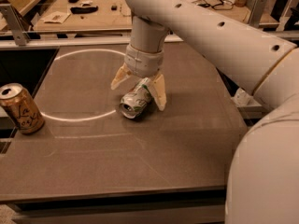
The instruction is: Place 7up can upright
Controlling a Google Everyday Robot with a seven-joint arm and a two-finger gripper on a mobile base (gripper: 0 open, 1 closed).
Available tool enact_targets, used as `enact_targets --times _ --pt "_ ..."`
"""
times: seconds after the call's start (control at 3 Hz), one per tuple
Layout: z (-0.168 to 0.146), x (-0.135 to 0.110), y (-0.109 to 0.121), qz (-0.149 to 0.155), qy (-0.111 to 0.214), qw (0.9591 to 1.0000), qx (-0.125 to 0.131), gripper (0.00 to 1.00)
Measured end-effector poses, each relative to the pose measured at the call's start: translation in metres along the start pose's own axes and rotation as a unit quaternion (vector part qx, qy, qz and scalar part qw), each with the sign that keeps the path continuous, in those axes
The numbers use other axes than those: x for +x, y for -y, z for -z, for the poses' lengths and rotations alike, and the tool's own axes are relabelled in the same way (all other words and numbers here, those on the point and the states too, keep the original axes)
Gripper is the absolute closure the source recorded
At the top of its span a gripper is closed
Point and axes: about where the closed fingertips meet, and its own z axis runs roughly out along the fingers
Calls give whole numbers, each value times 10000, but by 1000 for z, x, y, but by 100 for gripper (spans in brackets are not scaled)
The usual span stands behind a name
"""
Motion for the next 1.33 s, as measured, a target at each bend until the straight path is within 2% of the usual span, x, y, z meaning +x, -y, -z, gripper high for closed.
enact_targets --times 0.67,1.0,1.33 --pt "-6 1 -5 0 7 10000 -63 64" --pt "12 -1 -11 -353 -119 9993 94 85" --pt "40 0 -25 -1124 -31 9929 399 100"
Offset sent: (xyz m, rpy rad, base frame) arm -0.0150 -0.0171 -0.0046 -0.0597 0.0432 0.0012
